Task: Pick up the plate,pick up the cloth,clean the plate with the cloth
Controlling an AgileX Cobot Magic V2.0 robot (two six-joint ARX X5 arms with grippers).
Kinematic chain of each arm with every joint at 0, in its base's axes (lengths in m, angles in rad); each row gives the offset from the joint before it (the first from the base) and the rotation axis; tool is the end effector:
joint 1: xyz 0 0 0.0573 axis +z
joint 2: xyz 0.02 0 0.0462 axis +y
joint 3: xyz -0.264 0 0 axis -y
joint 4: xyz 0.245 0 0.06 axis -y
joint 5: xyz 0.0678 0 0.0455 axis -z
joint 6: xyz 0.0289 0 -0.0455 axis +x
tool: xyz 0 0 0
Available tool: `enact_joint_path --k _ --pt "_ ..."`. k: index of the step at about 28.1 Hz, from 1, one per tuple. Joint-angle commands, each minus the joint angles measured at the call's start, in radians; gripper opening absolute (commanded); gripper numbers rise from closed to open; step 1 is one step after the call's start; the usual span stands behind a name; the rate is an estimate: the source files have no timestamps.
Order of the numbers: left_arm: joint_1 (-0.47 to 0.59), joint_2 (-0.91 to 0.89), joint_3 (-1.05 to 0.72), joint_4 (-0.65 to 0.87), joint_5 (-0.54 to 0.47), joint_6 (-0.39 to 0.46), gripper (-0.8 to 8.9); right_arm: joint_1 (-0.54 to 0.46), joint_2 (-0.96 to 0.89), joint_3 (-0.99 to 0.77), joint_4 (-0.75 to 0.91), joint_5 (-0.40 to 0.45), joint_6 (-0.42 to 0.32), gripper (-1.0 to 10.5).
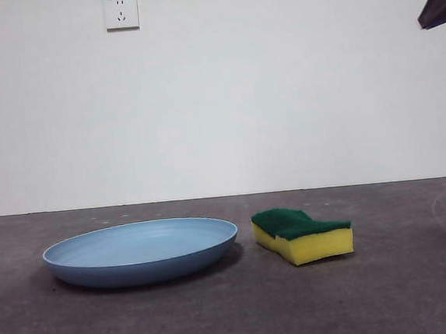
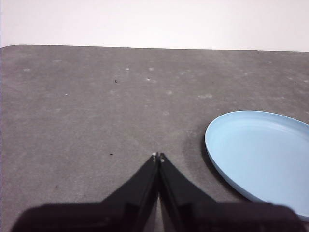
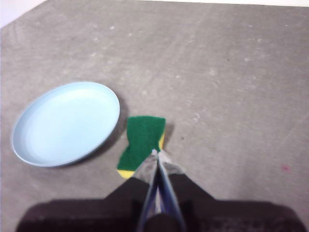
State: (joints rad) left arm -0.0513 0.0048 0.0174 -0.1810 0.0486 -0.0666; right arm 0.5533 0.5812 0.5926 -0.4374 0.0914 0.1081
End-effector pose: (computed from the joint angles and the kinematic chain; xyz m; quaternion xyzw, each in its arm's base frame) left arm 0.0953 -0.0063 0.1516 -0.0330 0.0857 -0.0469 0.9947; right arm 0.1133 0.0669 0.2713 -0.0155 0.2123 0.2126 0.9537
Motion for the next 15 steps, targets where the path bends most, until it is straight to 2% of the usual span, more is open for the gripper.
enact_joint_path --k 1,2,5,9,15 --pt "0.004 -0.003 -0.014 0.003 0.005 0.014 -0.01 -0.037 -0.039 -0.009 0.002 0.012 -0.099 0.0" --pt "0.004 -0.003 -0.014 0.004 0.005 0.014 -0.01 -0.077 -0.053 -0.011 0.002 0.002 -0.115 0.0" --pt "0.004 -0.003 -0.014 0.004 0.005 0.014 -0.01 -0.258 -0.143 -0.071 0.042 -0.099 -0.117 0.0" --pt "0.004 -0.003 -0.014 0.004 0.005 0.014 -0.01 -0.437 -0.314 -0.273 0.278 -0.201 -0.113 0.0" --pt "0.004 -0.003 -0.014 0.004 0.005 0.014 -0.01 -0.495 -0.473 -0.459 0.354 -0.220 -0.098 0.0"
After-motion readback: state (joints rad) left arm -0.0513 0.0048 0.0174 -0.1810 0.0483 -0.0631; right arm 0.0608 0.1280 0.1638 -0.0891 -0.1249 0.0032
